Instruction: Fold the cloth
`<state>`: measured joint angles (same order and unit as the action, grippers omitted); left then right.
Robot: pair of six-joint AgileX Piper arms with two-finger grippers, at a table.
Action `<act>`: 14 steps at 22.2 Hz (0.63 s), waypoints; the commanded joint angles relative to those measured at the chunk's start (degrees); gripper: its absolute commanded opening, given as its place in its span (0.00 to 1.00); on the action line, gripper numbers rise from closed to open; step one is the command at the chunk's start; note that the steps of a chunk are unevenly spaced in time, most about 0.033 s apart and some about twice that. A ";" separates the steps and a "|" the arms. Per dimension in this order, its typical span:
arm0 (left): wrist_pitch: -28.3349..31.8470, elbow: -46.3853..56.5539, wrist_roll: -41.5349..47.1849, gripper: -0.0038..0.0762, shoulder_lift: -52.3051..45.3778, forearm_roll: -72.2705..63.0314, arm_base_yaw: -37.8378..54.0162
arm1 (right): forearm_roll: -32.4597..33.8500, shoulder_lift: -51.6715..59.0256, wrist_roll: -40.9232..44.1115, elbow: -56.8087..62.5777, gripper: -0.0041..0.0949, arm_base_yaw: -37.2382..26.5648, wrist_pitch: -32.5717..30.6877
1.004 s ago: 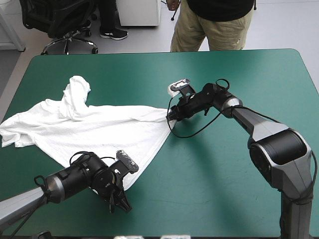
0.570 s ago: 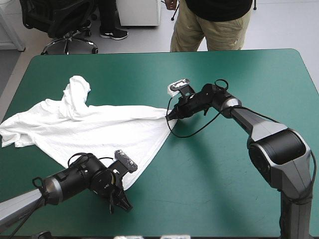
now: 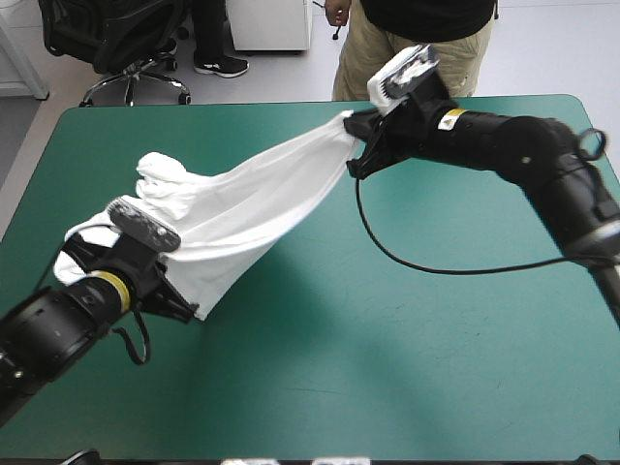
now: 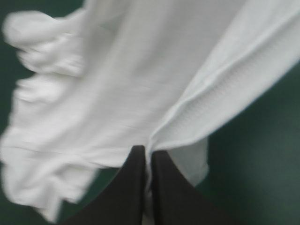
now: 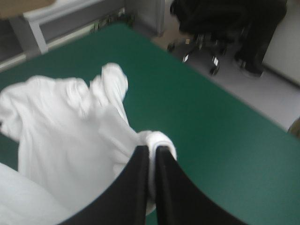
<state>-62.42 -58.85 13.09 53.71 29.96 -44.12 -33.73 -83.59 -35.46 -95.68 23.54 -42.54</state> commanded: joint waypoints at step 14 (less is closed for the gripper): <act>12.36 -75.07 -25.69 0.04 18.17 11.26 -0.36 | 6.29 9.39 1.43 -48.25 0.03 -0.28 -7.75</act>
<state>-54.73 -124.23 -8.36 69.98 42.13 -44.12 -29.10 -75.45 -35.23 -138.27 23.49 -52.60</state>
